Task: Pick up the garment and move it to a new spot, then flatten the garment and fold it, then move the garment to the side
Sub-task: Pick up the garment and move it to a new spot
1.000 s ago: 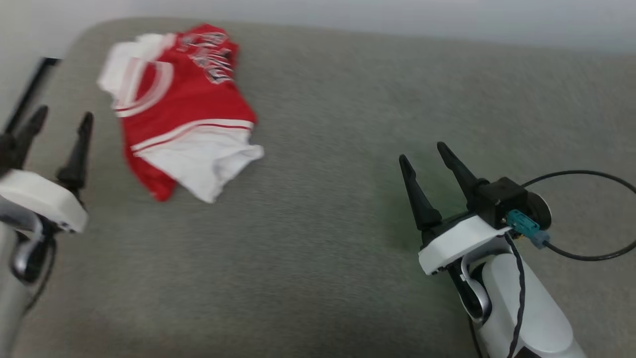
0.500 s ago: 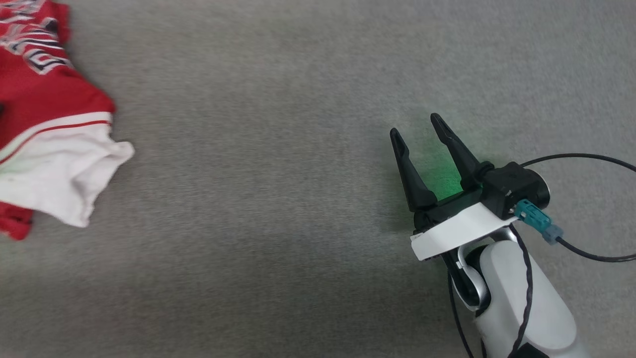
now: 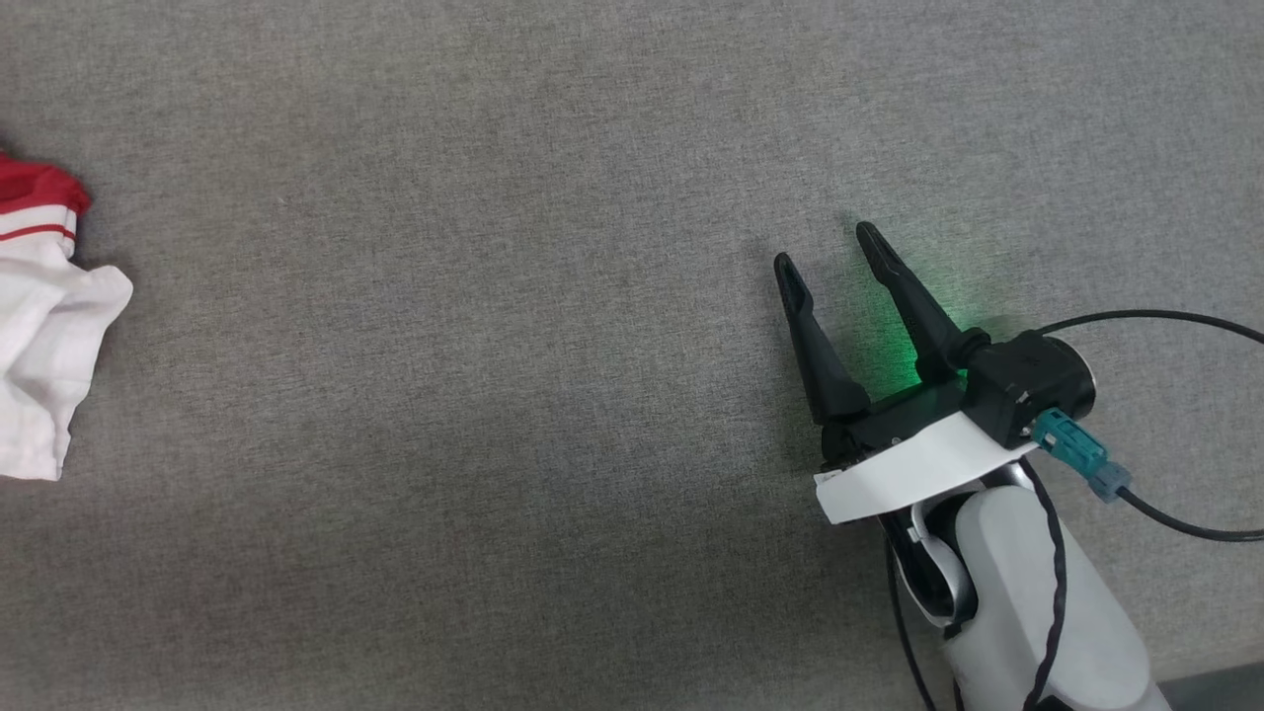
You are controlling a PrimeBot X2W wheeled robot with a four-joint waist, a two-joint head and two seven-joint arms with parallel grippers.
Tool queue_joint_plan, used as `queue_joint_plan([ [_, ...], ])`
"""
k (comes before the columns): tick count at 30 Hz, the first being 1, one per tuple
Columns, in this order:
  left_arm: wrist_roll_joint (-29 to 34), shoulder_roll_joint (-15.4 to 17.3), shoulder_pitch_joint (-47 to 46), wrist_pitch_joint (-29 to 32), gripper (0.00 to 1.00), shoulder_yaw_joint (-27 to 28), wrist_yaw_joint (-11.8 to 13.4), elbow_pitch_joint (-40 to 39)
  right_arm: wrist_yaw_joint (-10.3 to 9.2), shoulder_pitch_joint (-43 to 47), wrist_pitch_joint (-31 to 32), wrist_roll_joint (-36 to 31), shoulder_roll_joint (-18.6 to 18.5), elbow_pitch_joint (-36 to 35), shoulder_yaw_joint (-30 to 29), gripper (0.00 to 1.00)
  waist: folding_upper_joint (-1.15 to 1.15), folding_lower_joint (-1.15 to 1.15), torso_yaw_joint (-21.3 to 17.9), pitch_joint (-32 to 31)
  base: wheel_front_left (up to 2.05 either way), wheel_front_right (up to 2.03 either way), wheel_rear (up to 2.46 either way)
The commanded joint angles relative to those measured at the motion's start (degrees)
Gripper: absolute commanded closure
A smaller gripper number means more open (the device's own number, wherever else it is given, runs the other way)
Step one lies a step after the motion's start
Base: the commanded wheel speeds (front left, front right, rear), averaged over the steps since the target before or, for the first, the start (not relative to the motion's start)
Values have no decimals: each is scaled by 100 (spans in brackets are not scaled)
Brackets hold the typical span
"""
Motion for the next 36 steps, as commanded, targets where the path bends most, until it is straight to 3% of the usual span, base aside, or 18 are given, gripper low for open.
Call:
queue_joint_plan([
  [1, 89, -141, 103, 4, 100, -221, -2, 63, 27, 24, -13, -11, 4, -32, 7, 0, 0, 0, 16, -20, 0, 0, 0],
  [6, 117, -259, -191, -489, 100, -414, 0, 186, 27, -30, -13, -35, 3, 17, -22, 0, 0, 0, 98, -185, 0, 0, 0],
  [13, 94, -448, -609, -1224, 100, -683, 0, -286, 27, 65, -13, 98, 3, 135, -128, 0, 0, 0, 254, -589, 0, 0, 0],
  [21, 672, -618, -1104, -1580, 100, -1285, 0, -1973, 27, 196, -12, 314, 0, 121, -306, 0, 0, 0, 219, -824, 0, 0, 0],
  [30, 1839, -1304, -1211, -1155, 100, -1352, 3, -4230, 27, 269, -13, 586, 1, -97, -536, 0, 0, 0, -125, -574, 0, 0, 0],
  [33, 2300, -1440, -1090, -573, 100, -1360, 4, -5104, 27, 312, -13, 710, 3, -180, -587, 0, 0, 0, -286, -481, 0, 0, 0],
  [36, 2930, -1245, -879, 324, 100, -1360, 5, -5765, 27, 384, -13, 837, 2, -274, -632, 0, 0, 0, -474, -413, 0, 0, 0],
])
